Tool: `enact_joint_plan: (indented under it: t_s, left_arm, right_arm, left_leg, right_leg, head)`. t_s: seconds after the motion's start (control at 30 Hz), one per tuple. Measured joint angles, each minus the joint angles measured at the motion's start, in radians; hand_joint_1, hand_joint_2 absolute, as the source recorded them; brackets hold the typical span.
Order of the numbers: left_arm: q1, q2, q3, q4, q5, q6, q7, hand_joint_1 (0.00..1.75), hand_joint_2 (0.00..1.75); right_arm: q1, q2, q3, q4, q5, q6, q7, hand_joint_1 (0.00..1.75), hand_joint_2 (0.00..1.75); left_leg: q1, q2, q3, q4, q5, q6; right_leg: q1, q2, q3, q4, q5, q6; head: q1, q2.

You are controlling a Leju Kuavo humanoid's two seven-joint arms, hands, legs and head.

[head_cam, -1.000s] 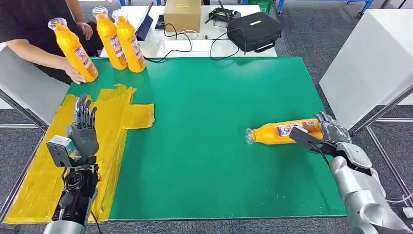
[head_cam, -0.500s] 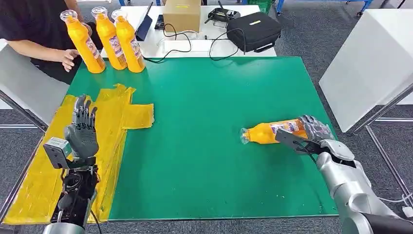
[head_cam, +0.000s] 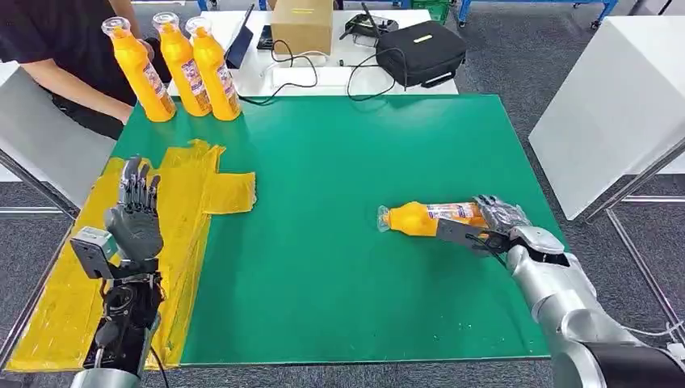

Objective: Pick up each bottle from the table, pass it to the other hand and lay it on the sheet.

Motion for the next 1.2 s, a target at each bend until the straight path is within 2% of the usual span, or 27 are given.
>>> enact_joint_plan:
  t_s: [0.57, 0.97, 1.07, 1.1, 1.2]
  left_arm:
    - [-0.017, 0.0, 0.001, 0.0, 0.008, -0.018, 0.0, 0.0, 0.0]
    - [-0.017, -0.005, 0.009, 0.0, 0.013, -0.028, 0.0, 0.0, 0.0]
    - [-0.014, -0.007, 0.013, 0.0, 0.02, -0.044, 0.0, 0.0, 0.0]
    - [-0.012, -0.008, 0.015, 0.0, 0.02, -0.05, 0.0, 0.0, 1.75]
    - [-0.005, -0.008, 0.03, 0.039, 0.031, -0.099, 0.005, 0.0, 1.75]
  right_arm:
    - [0.011, 0.011, 0.05, 0.017, 0.018, 0.043, 0.012, 1.75, 1.75]
    - [0.039, 0.021, 0.065, 0.021, 0.019, 0.042, 0.041, 1.75, 1.75]
    - [0.05, 0.033, 0.06, 0.02, -0.033, 0.003, 0.055, 1.75, 1.75]
    - [0.053, 0.039, 0.051, 0.019, -0.066, -0.015, 0.04, 1.75, 1.75]
    - [0.055, 0.063, -0.018, 0.01, -0.27, -0.022, -0.13, 1.75, 1.75]
  left_leg:
    - [0.001, 0.001, 0.01, 0.0, -0.001, 0.0]
    - [0.001, 0.001, 0.019, -0.001, -0.002, -0.002]
    - [0.002, 0.002, 0.022, -0.001, -0.005, -0.003]
    - [0.002, 0.004, 0.022, -0.001, -0.005, -0.004]
    - [0.002, 0.011, 0.021, -0.001, -0.004, -0.004]
  right_leg:
    - [0.0, 0.001, 0.009, 0.0, 0.0, 0.0]
    - [0.001, 0.002, 0.012, -0.001, -0.001, -0.001]
    - [0.002, 0.004, 0.02, -0.001, -0.002, -0.002]
    - [0.002, 0.006, 0.019, -0.001, -0.001, -0.002]
    - [0.002, 0.011, 0.018, -0.001, 0.001, -0.004]
  head:
    - [0.0, 0.0]
    - [0.0, 0.0]
    - [0.001, 0.0]
    - [0.001, 0.0]
    - [0.0, 0.0]
